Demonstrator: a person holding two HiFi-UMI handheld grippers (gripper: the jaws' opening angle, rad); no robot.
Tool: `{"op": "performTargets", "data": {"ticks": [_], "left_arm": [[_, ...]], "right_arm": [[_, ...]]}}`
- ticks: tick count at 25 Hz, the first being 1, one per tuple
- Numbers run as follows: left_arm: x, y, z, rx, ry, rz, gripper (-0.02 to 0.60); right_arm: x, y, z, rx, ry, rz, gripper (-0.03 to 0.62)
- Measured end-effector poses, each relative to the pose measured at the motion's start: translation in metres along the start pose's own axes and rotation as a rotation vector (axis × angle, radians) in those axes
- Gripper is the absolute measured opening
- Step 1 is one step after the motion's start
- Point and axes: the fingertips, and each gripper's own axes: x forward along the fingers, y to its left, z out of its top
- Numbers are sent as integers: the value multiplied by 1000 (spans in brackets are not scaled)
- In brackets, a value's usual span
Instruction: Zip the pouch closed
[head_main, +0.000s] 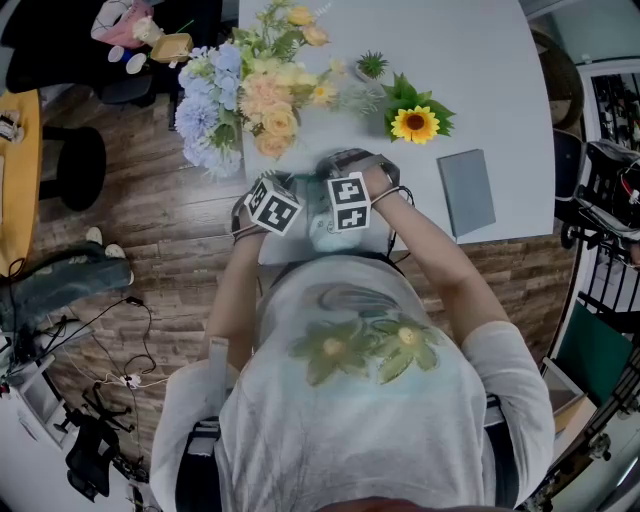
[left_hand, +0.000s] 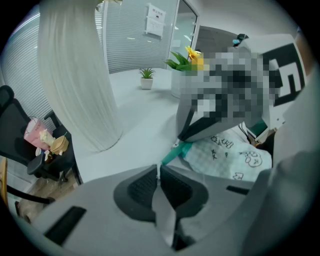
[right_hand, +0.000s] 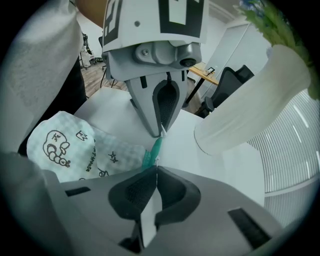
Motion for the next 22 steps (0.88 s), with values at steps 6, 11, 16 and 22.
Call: {"op": "performTargets", "data": {"ticks": [6,11,16,22], "left_arm": [[0,0,0,-1,2,3,28],[1,0,0,-2,1,3,28],[0,0,0,-3,2,5,28],[1,0,-1,-6,5,10,28]], "right_arm": [[-2,1,-3,21,-5,-7,18],[-2,2,-4,27,-6,-10,18],[-3,4,-4,11,6,-16,18],[-4,7,-9,15,15,-16,18]]}}
